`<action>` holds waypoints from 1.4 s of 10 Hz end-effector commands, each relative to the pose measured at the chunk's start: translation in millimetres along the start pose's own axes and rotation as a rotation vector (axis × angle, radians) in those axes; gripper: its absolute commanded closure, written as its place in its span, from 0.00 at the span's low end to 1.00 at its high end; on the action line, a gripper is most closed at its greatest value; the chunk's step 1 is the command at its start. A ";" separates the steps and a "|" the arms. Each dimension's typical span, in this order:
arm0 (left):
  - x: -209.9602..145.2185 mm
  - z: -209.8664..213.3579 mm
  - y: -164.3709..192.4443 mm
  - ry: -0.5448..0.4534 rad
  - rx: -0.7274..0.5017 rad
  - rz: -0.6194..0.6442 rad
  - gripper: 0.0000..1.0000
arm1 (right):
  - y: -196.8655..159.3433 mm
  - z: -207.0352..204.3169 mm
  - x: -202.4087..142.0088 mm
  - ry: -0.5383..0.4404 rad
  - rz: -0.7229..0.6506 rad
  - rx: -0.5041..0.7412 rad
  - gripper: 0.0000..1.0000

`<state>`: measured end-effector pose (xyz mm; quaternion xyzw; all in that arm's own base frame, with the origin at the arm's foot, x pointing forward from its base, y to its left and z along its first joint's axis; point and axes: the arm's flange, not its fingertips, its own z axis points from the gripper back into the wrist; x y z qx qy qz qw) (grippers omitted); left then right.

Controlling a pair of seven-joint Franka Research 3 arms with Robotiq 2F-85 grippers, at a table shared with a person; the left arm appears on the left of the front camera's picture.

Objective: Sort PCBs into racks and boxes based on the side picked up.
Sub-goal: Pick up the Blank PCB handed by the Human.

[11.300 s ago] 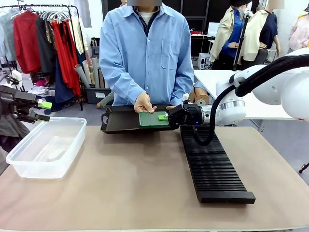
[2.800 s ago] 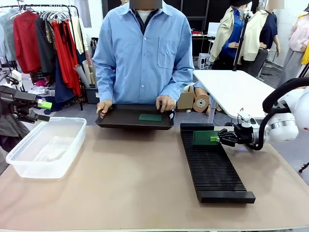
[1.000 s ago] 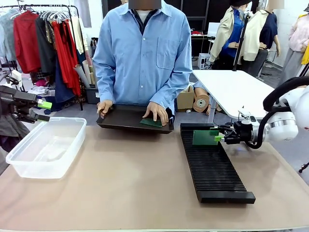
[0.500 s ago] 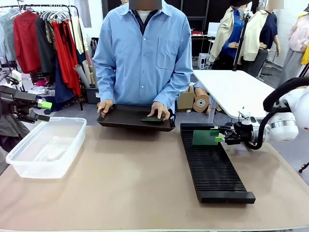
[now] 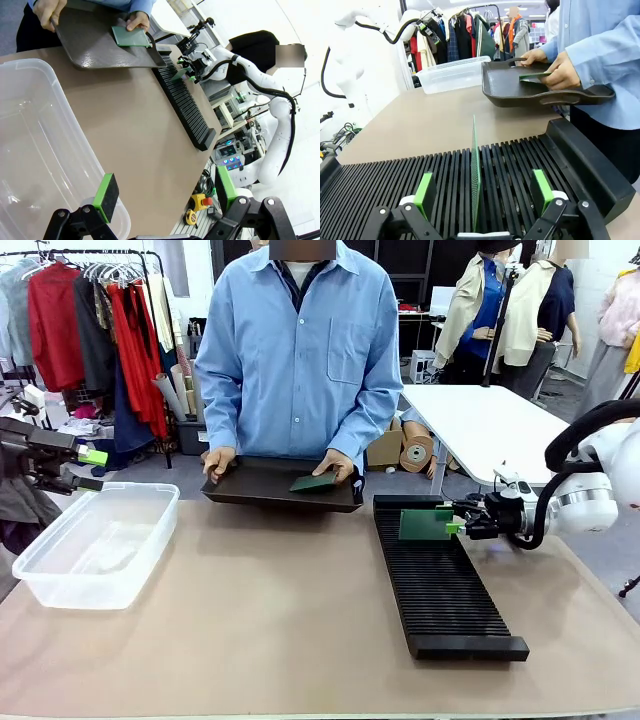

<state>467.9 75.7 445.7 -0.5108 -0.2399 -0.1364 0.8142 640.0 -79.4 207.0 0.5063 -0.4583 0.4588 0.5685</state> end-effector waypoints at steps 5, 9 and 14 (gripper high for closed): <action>0.5 0.8 -1.7 0.001 -0.002 0.000 0.00 | -0.4 -1.0 3.0 0.002 0.016 0.000 0.00; 0.5 0.8 -1.7 0.001 -0.002 0.000 0.00 | -0.4 -1.0 3.0 0.002 0.016 0.000 0.00; 0.5 0.8 -1.7 0.001 -0.002 0.000 0.00 | 14.8 -7.1 44.6 -0.026 -0.028 -0.004 0.00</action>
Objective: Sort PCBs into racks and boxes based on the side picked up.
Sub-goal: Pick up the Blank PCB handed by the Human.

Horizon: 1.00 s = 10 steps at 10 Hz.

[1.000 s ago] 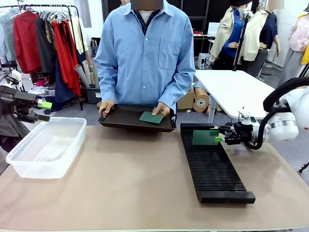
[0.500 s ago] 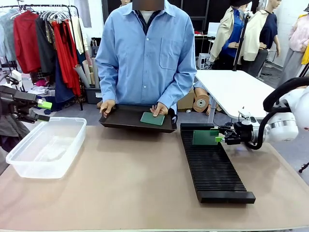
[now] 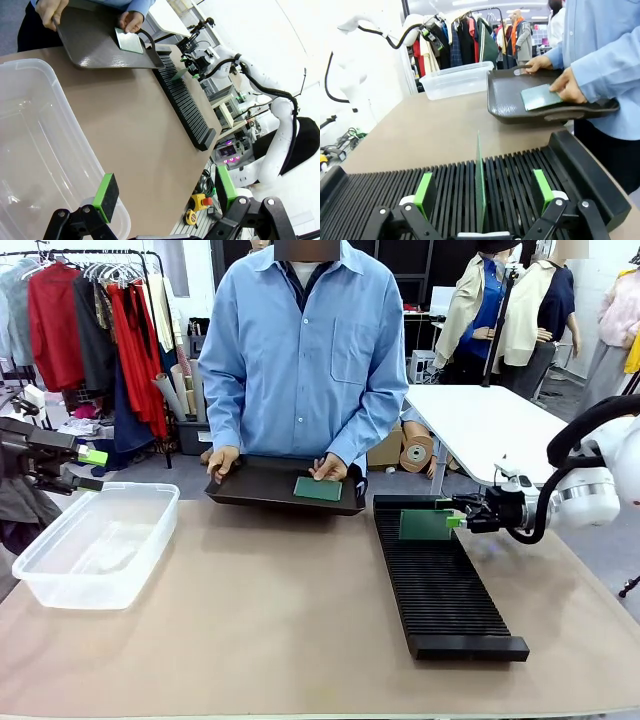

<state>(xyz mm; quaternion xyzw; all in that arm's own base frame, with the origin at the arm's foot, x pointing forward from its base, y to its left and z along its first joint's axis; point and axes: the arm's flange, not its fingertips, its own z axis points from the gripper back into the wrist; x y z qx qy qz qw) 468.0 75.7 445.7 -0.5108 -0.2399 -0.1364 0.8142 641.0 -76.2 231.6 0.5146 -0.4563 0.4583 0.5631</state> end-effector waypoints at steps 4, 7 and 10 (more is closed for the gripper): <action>0.6 0.9 -1.8 0.001 -0.002 0.000 0.00 | 38.9 -21.1 63.7 0.035 -0.035 -0.008 0.00; 0.6 0.9 -1.8 0.001 -0.002 0.000 0.00 | 79.2 -39.8 103.0 0.062 -0.124 -0.016 0.00; 0.6 0.9 -1.8 0.001 -0.002 0.000 0.00 | 121.1 -55.8 137.0 0.148 -0.416 -0.066 0.00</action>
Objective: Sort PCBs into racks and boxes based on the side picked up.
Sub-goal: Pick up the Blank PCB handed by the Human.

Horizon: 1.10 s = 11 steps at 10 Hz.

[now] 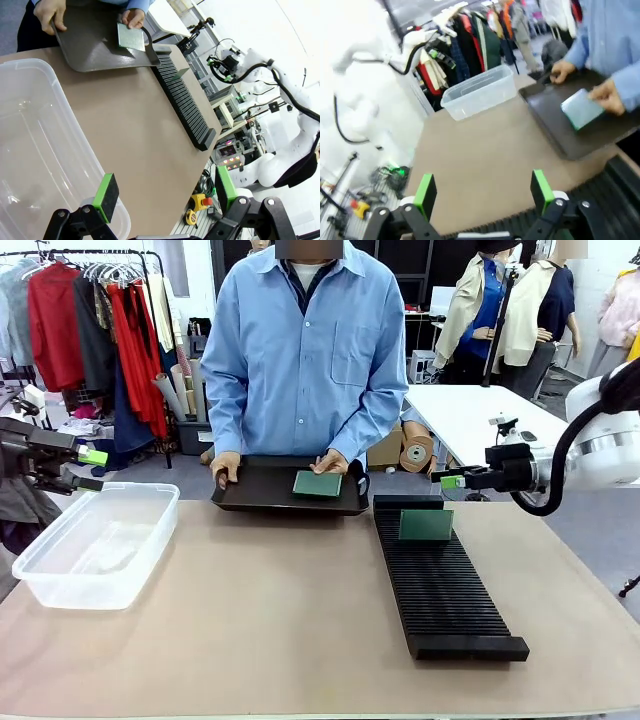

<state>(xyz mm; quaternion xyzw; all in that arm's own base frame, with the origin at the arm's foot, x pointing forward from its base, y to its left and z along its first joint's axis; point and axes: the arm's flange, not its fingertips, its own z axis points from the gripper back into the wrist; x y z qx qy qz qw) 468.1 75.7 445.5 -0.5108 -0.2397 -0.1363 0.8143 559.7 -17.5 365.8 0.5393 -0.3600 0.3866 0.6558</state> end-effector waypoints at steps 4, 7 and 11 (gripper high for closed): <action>0.6 1.0 -1.9 0.001 -0.002 0.000 0.00 | 66.1 -8.7 29.2 0.026 -0.547 -0.106 0.00; 0.6 1.0 -1.9 0.001 -0.002 0.000 0.00 | 81.1 3.9 18.4 -0.028 -0.756 -0.107 0.00; 0.6 1.0 -1.9 0.001 -0.002 0.000 0.00 | 74.4 4.0 13.3 -0.016 -0.739 -0.086 0.00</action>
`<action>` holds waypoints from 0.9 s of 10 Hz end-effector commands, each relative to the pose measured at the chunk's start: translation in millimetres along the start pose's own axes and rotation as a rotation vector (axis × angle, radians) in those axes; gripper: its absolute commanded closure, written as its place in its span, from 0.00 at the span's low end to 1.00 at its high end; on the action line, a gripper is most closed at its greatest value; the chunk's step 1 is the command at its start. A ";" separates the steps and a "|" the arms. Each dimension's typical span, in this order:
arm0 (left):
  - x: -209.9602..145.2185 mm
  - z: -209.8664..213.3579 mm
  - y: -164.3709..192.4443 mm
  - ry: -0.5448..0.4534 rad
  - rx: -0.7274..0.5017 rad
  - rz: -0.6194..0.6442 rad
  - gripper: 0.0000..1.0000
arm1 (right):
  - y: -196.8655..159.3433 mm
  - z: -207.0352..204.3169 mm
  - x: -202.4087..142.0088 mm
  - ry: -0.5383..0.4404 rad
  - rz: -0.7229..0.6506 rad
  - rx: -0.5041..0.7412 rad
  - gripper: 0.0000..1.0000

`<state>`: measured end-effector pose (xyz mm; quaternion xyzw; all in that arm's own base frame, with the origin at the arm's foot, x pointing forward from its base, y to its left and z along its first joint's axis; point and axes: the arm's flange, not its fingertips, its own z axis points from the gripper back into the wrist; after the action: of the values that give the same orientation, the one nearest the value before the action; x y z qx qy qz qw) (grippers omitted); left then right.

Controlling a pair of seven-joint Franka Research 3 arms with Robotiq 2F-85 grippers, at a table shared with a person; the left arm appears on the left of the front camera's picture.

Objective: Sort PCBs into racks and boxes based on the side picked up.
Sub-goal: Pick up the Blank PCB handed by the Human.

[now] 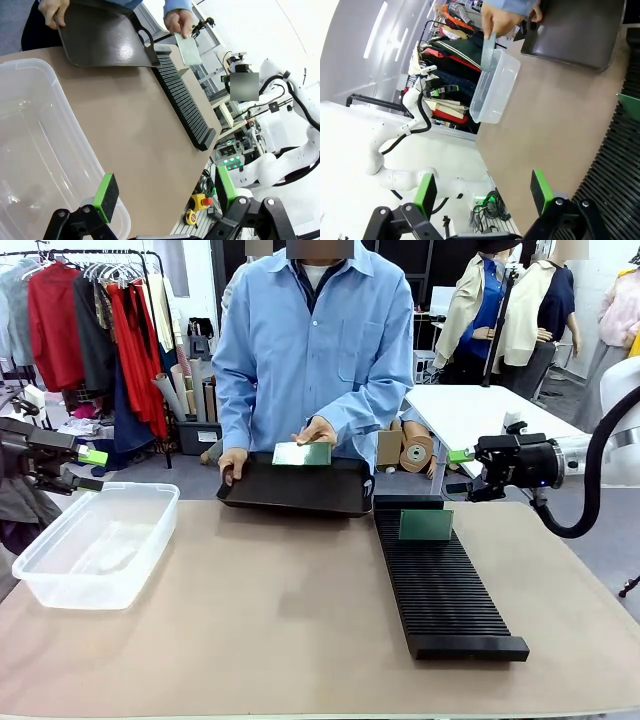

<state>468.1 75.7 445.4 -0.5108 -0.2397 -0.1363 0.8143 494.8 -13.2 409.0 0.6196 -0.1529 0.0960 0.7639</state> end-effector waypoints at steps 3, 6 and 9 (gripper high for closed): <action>0.6 1.0 -2.0 0.001 -0.002 0.000 0.00 | 0.4 -2.4 4.0 0.001 0.026 -0.025 0.00; 0.6 1.0 -2.0 0.001 -0.002 0.000 0.00 | 0.4 -2.4 4.0 0.001 0.026 -0.025 0.00; 0.6 1.0 -2.0 0.001 -0.002 0.000 0.00 | 0.4 -2.4 4.0 0.001 0.026 -0.025 0.00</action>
<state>468.1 75.7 445.4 -0.5108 -0.2397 -0.1363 0.8143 496.1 -12.9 408.8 0.6155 -0.1553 0.0959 0.7667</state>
